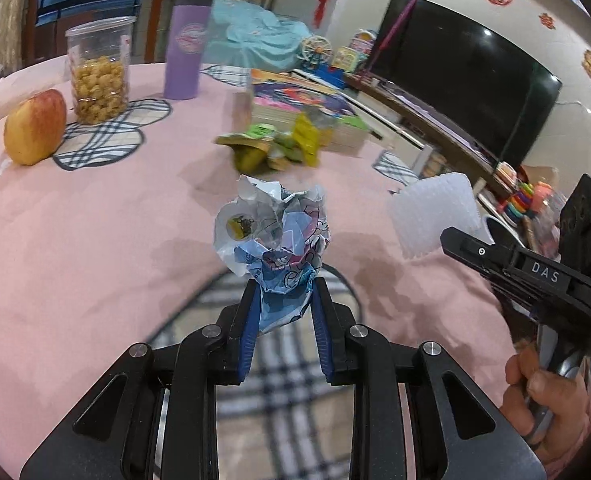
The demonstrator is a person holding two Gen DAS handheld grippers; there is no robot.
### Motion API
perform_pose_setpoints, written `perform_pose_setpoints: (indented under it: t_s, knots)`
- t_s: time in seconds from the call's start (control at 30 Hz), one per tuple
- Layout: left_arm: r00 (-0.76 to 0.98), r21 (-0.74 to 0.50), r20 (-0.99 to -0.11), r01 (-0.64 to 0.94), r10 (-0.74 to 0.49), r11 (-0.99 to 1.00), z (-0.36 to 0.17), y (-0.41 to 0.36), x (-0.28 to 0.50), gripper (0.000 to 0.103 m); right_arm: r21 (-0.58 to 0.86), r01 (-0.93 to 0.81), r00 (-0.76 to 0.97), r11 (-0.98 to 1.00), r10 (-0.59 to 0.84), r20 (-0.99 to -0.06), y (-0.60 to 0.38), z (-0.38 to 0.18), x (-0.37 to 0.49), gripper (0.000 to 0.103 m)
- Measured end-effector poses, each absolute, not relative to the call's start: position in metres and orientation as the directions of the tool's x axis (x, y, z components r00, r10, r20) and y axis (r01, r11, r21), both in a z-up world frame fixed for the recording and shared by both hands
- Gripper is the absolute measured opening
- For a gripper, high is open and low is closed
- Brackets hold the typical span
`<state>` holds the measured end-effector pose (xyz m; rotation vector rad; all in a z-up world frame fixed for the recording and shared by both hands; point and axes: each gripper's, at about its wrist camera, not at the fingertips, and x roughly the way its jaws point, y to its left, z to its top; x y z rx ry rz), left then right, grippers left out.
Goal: Collect trash
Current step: 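Carry the crumpled wrapper and white foam net over the black bin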
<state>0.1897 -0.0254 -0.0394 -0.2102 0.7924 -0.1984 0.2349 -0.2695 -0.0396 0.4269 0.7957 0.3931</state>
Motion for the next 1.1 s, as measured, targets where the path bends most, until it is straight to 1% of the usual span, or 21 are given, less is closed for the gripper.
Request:
perform_pose_setpoints:
  t_s: [0.53,1.1]
  knots:
    - [0.665,-0.235,-0.658,0.264,-0.353,0.936,-0.020,-0.092,0.149,0.024,0.487,-0.111,0.729,0.866,0.404,-0.553,-0.321,-0.012,0.156,0.010]
    - [0.607,-0.208,-0.669,0.402,-0.429,0.892,-0.016,-0.176,0.168,0.024,0.509,-0.008,0.778,0.861,0.325,-0.537,-0.393,-0.011,0.133,0.010]
